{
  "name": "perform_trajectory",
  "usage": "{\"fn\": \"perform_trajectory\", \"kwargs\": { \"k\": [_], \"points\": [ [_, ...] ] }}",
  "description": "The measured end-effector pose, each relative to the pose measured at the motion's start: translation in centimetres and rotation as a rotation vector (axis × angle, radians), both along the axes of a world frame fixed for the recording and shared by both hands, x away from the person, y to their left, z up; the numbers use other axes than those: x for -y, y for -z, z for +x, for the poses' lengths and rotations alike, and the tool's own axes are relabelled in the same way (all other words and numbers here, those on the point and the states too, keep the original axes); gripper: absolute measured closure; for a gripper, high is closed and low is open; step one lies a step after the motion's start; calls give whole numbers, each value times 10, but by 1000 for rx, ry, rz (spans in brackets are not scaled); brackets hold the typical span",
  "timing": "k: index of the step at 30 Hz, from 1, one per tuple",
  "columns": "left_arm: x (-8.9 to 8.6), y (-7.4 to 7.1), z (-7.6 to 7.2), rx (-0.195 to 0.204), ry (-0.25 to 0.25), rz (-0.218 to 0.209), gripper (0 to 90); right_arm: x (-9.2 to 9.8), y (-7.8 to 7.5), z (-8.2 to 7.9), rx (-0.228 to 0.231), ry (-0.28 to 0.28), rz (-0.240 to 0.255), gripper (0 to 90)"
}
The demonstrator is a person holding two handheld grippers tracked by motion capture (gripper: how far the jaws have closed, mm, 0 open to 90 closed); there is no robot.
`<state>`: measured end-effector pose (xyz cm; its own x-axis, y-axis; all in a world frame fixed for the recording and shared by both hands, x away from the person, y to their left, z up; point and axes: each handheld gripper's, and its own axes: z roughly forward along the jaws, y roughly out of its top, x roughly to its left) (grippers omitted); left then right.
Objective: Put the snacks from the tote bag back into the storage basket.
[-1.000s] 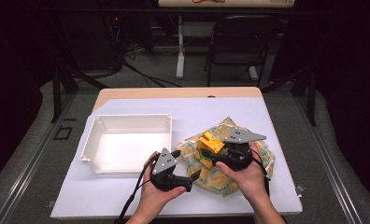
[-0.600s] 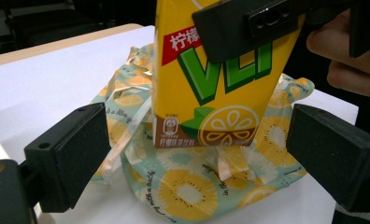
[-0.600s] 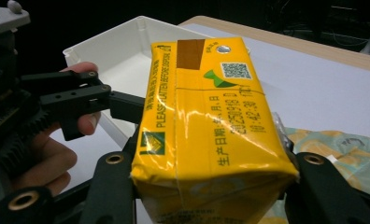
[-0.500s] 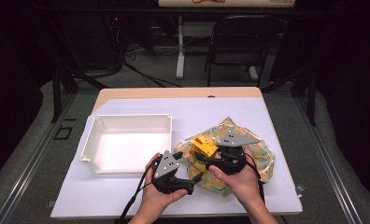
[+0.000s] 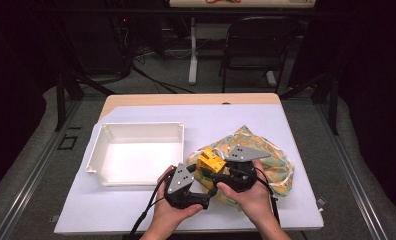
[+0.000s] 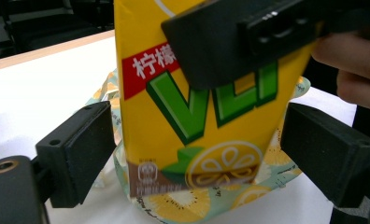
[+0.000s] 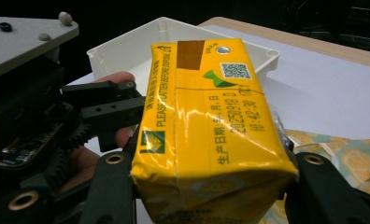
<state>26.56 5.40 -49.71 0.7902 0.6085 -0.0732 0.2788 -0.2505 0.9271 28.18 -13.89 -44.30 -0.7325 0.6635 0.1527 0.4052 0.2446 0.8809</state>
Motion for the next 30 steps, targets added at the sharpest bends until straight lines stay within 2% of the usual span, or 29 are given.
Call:
{"fn": "perform_trajectory", "kwargs": {
  "k": [1,2,3,4,7,8,10,20,27,30],
  "points": [
    [0,0,0,-6,0,-8,111,-1,0,-1,0,-5,-3,513],
    [1,1,0,1,-23,-11,113,-3,0,-2,-1,-6,-1,513],
    [0,1,0,-4,-13,-14,114,-4,0,-2,-2,-9,-4,513],
    [1,1,0,0,-28,-12,117,-5,1,-3,-4,-11,-4,513],
    [0,1,-1,-4,-4,-8,146,-9,2,-5,-9,-11,-5,513],
    [1,1,-1,6,-13,-10,149,-10,2,-6,-10,-11,-3,513],
    [1,1,-2,5,-15,-1,158,-12,2,-7,-12,-18,-7,513],
    [1,3,-3,6,-56,-19,211,-17,3,-9,-24,-2,4,512],
    [1,4,-3,-23,-49,7,244,-17,5,-9,-24,7,-2,509],
    [1,4,-5,-16,-62,9,261,-18,6,-9,-24,4,1,505]
  ]
}}
